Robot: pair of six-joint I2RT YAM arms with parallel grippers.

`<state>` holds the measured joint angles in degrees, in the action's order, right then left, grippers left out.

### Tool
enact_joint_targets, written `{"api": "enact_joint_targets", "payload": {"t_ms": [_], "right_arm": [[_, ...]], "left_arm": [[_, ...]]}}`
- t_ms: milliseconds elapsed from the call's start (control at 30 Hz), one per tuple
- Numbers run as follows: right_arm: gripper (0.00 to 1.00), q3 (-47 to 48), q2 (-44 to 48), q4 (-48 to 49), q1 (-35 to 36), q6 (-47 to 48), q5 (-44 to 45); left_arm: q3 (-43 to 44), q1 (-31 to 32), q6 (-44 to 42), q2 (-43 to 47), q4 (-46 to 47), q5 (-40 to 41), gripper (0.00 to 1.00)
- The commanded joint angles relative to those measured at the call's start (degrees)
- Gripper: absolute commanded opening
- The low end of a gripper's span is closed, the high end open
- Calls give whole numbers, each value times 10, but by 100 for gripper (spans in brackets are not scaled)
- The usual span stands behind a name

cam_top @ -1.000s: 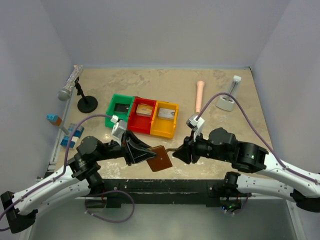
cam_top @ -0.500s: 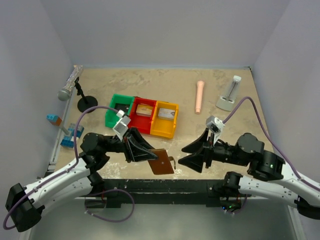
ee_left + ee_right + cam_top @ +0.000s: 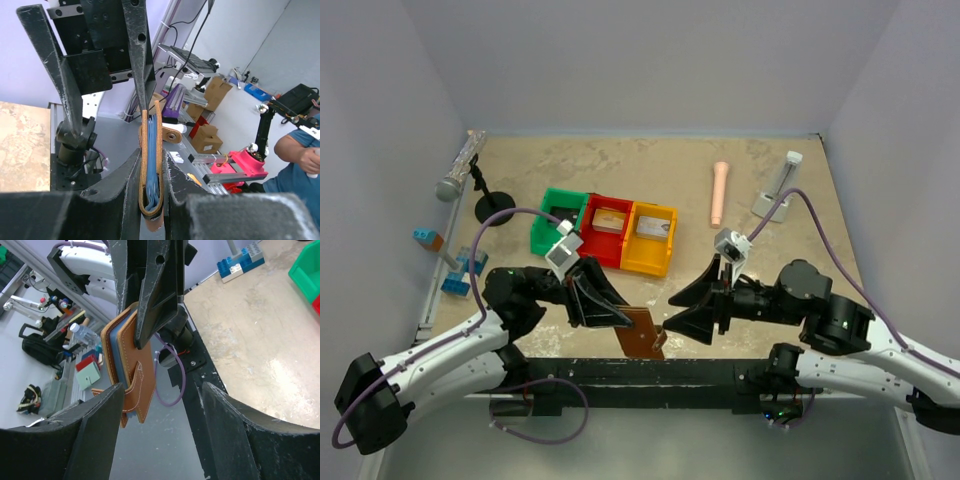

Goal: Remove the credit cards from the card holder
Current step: Open the card holder at the center of the board.

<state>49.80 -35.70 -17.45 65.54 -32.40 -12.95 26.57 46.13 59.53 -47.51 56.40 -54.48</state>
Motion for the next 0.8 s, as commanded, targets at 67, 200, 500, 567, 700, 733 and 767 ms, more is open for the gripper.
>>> {"api": "enact_joint_targets", "payload": {"t_ms": [67, 200, 500, 567, 700, 733, 767], "right_arm": [[68, 30, -25, 49, -1, -13, -34], [69, 35, -38, 52, -1, -13, -37], [69, 43, -55, 53, -1, -17, -45], [69, 43, -60, 58, -1, -17, -57], [69, 49, -70, 63, -1, -16, -86], [69, 54, -77, 63, -1, -15, -96], [69, 57, -83, 61, -1, -14, -109]], "left_arm": [[1, -3, 19, -7, 71, -13, 0], [1, -3, 19, -11, 75, -12, 0], [2, -3, 16, -12, 70, -9, 0], [3, -3, 13, -11, 63, -8, 0], [2, -3, -3, -3, 41, 1, 0], [2, -3, -6, 0, 37, 5, 0], [2, -3, -9, 0, 33, 8, 0]]}}
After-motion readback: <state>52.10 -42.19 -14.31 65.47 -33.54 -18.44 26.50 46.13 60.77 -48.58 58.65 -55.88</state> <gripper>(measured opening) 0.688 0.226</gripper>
